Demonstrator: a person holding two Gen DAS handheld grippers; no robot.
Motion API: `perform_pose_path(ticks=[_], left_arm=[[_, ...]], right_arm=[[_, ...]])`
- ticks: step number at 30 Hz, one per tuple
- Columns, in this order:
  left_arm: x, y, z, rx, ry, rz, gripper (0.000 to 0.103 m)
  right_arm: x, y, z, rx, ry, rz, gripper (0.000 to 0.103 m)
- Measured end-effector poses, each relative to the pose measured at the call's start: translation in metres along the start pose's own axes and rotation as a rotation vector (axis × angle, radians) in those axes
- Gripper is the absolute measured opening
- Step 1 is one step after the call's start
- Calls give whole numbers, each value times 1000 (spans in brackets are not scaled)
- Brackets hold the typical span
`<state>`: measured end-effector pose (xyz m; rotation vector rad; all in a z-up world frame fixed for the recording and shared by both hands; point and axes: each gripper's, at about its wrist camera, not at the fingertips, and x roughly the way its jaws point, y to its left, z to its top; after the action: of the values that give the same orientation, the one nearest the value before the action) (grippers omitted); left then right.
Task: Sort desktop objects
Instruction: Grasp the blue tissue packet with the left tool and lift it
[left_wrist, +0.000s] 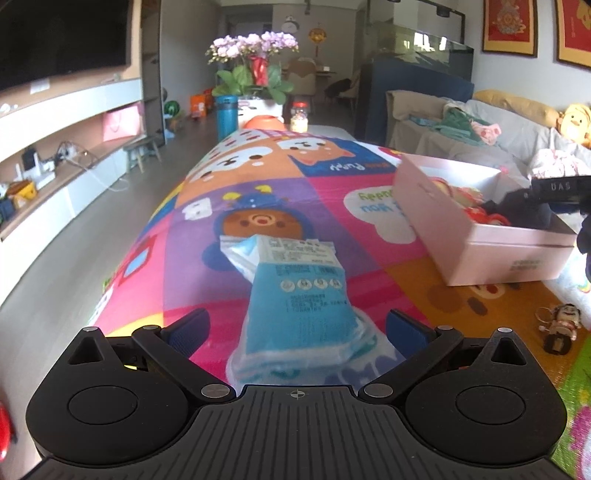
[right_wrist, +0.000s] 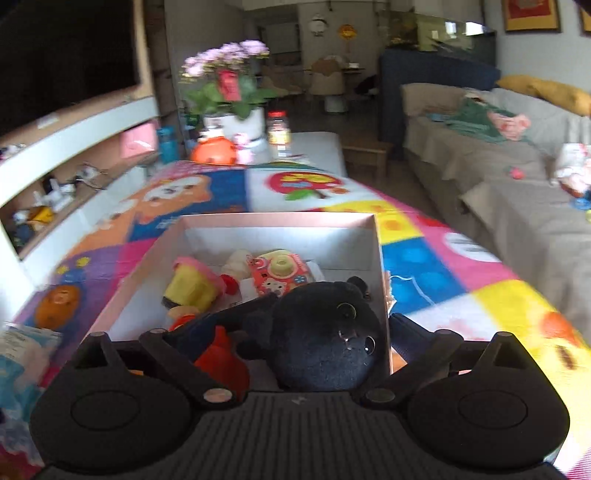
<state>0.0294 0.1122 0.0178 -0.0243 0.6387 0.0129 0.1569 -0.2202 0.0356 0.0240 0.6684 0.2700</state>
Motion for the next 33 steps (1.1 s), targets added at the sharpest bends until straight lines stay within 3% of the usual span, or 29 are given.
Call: perform_pose_path(ticks=[4, 7, 9, 11, 16, 21, 24, 26, 33], left_arm=[[16, -4, 5, 4, 20, 58, 103], [22, -6, 7, -8, 27, 42, 103], [24, -9, 7, -1, 24, 53, 96], [27, -12, 7, 10, 37, 65, 71], [22, -21, 5, 15, 41, 55, 64], [-9, -50, -5, 51, 61, -140, 65], [-24, -66, -13, 67, 66, -235, 79], [-27, -76, -16, 78, 56, -260, 96], [-18, -91, -29, 89, 57, -205, 96]], right_arm=[[-23, 16, -6, -33, -55, -14, 100], [-57, 19, -23, -66, -122, -53, 103], [-77, 19, -40, -103, -126, -60, 103], [-93, 21, -59, -128, -99, -55, 103], [-108, 28, -103, -148, 1, -21, 103], [-105, 37, -129, -170, 37, -38, 103], [-100, 34, -137, -131, 64, -42, 103], [-99, 28, -138, -110, 72, -53, 103], [-81, 33, -130, -143, 117, -34, 103]])
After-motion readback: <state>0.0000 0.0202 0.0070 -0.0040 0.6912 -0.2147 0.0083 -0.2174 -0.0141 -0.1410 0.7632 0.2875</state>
